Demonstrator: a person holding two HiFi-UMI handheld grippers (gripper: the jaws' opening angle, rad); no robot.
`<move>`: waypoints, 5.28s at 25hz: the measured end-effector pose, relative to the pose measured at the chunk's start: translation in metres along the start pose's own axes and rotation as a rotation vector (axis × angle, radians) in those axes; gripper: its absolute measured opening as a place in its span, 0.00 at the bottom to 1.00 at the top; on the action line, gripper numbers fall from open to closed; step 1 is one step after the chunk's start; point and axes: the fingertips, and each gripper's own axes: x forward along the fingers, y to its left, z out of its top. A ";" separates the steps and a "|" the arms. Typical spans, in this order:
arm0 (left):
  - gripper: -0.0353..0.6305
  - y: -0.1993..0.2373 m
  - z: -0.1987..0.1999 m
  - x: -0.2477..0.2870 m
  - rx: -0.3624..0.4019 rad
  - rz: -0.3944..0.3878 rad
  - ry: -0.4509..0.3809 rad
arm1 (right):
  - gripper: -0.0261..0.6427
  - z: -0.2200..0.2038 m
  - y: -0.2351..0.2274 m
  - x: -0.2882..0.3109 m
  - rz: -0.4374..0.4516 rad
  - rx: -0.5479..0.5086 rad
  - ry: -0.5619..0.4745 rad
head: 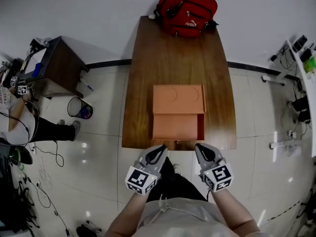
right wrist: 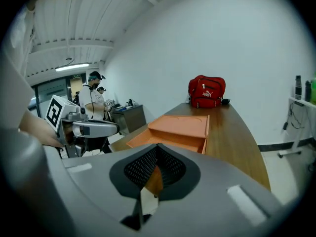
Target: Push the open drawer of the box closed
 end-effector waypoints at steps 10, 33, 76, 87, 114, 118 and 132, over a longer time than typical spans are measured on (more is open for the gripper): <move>0.07 0.034 -0.081 0.043 -0.088 0.071 0.147 | 0.05 -0.074 -0.015 0.048 -0.041 0.107 0.153; 0.06 0.091 -0.047 0.111 -0.163 0.048 0.148 | 0.05 -0.027 -0.083 0.111 -0.127 0.120 0.131; 0.06 -0.091 0.100 -0.107 0.205 -0.111 -0.276 | 0.05 0.082 0.066 -0.100 -0.199 -0.318 -0.313; 0.06 -0.158 0.041 -0.308 0.320 -0.029 -0.365 | 0.05 0.007 0.257 -0.206 -0.247 -0.316 -0.363; 0.06 -0.279 0.011 -0.330 0.211 0.051 -0.347 | 0.05 -0.035 0.277 -0.342 -0.155 -0.296 -0.358; 0.06 -0.282 0.013 -0.330 0.213 0.070 -0.347 | 0.05 -0.035 0.274 -0.348 -0.144 -0.291 -0.367; 0.06 -0.276 0.016 -0.328 0.202 0.072 -0.350 | 0.05 -0.029 0.269 -0.342 -0.129 -0.300 -0.377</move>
